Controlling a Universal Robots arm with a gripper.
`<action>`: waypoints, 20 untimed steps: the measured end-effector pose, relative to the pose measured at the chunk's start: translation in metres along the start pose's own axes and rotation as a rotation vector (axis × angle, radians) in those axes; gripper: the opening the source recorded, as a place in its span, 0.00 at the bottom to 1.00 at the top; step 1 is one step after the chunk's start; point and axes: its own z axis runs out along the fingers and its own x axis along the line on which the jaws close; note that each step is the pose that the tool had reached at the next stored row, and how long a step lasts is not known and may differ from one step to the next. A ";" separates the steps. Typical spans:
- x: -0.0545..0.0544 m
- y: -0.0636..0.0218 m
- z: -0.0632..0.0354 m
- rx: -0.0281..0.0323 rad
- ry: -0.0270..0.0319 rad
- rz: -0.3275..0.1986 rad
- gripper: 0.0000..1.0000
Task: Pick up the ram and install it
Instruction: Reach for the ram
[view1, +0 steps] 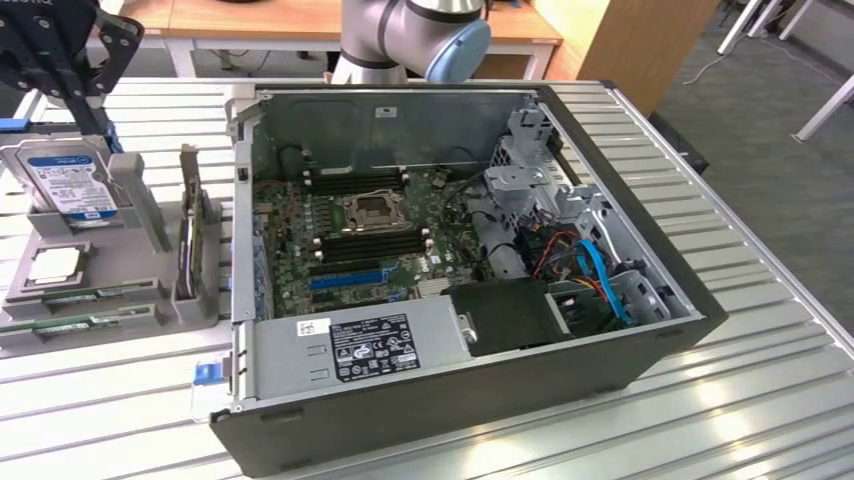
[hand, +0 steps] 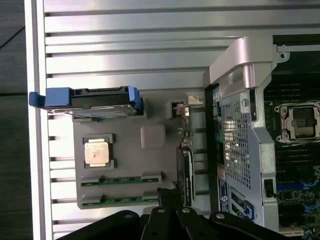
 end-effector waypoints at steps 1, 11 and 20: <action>0.002 -0.0001 0.0000 -0.0001 -0.0001 0.000 0.10; 0.019 -0.0014 -0.0002 -0.0001 0.0000 0.000 0.10; 0.035 -0.0026 -0.0003 -0.0001 -0.0001 0.000 0.10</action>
